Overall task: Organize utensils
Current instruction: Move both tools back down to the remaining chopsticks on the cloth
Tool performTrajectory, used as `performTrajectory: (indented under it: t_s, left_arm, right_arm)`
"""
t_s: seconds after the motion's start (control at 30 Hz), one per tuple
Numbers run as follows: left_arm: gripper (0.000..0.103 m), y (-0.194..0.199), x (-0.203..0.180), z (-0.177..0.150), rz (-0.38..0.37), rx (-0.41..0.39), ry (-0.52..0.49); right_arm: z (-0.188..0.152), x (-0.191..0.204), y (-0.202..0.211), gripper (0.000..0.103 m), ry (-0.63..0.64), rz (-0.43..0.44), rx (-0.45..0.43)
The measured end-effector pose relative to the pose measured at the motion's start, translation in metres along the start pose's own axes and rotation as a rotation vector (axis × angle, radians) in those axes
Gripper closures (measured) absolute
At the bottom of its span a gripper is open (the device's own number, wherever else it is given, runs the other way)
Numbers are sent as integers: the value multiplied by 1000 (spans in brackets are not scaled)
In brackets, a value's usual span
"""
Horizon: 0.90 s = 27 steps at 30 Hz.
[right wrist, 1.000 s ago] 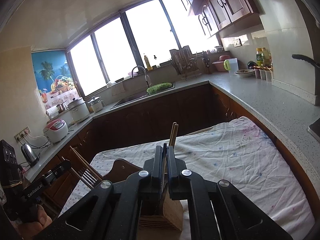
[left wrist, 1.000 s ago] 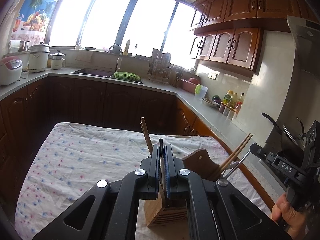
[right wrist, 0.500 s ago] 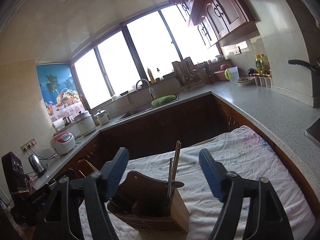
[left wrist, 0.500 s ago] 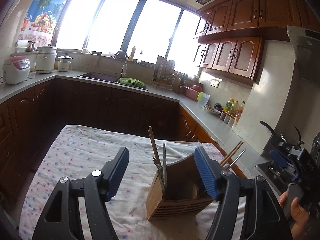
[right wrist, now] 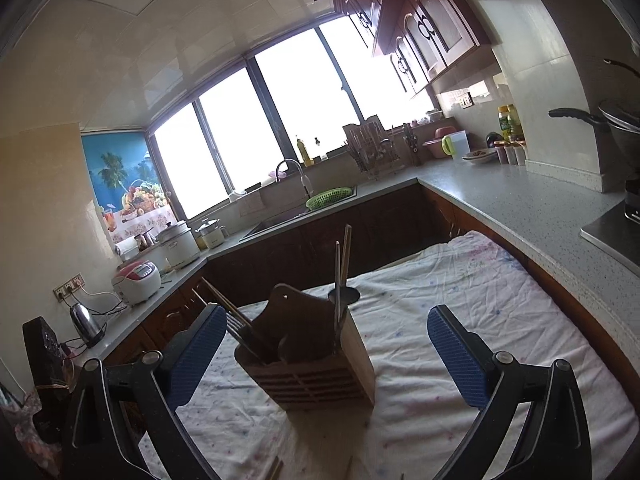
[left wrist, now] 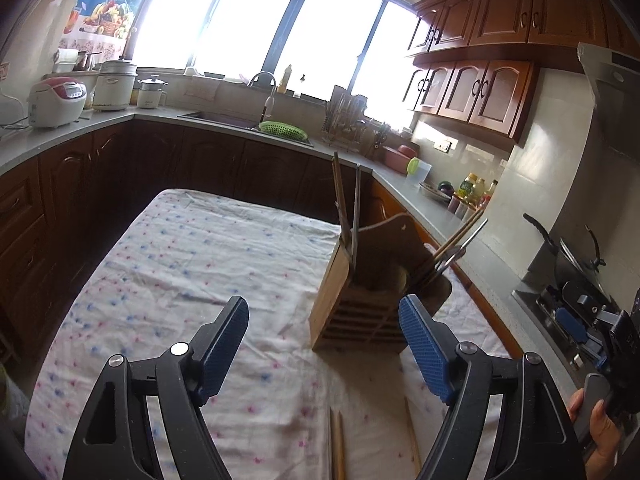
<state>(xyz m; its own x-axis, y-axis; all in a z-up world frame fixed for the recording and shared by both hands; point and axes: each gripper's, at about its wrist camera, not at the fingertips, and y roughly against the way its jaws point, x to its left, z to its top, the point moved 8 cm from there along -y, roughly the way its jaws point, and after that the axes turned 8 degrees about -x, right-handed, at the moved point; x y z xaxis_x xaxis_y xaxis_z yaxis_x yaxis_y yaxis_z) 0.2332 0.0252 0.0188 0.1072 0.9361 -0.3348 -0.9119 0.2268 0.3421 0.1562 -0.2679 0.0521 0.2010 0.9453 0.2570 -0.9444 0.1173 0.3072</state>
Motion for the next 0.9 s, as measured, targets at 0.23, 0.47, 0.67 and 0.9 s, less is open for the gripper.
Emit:
performTrajectory:
  t_s: [0.23,0.47,0.67,0.9]
  left_arm:
    - [26,14,8,-33,23,79,55]
    - [26,23,9,-54,44,149,42]
    - [26,23,5,-61,53,184,18]
    - [28,12,-2,-69,64,229,-17]
  right_arm:
    - [-48,-12,24,1,2,-31,81]
    - [-82,-24,38,2,-12,-67,147]
    - [-103,-28,42,2,5,-83,195]
    - [-115,-32,42,2,18,-99,229]
